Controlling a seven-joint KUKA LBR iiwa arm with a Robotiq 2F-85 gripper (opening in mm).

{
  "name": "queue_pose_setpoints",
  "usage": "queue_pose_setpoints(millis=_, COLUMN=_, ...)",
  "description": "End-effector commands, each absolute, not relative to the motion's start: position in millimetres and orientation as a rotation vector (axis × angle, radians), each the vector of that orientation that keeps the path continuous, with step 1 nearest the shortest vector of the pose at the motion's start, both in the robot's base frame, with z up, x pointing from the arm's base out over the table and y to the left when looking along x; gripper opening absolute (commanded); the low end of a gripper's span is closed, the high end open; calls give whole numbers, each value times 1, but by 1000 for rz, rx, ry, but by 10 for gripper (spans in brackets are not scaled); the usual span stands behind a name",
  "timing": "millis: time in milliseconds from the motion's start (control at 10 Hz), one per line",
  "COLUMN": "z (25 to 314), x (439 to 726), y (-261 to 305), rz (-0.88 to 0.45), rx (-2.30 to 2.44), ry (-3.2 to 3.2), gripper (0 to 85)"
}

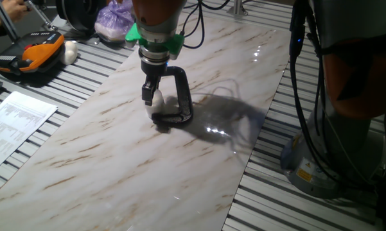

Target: Unscrew the lid from the jar

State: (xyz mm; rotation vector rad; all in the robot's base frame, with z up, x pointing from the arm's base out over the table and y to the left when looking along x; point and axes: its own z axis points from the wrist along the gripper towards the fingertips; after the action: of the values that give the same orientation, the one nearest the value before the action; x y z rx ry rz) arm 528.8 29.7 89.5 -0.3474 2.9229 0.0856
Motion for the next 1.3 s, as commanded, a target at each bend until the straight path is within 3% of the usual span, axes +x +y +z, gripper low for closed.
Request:
queue_pose_setpoints(millis=0, z=89, x=529, y=29, rz=83, rx=-337, ry=2921, gripper=680)
queue_pose_setpoints(millis=200, z=89, x=529, y=29, rz=81, rx=-317, ry=2923, gripper=680)
queue_pose_setpoints(millis=300, z=88, x=529, y=29, rz=78, rx=-290, ry=2925, gripper=850)
queue_pose_setpoints(millis=700, z=91, x=530, y=28, rz=29, rx=-60, ry=2995, gripper=850)
queue_pose_setpoints(millis=1200, z=108, x=529, y=27, rz=-123, rx=910, ry=2958, gripper=850)
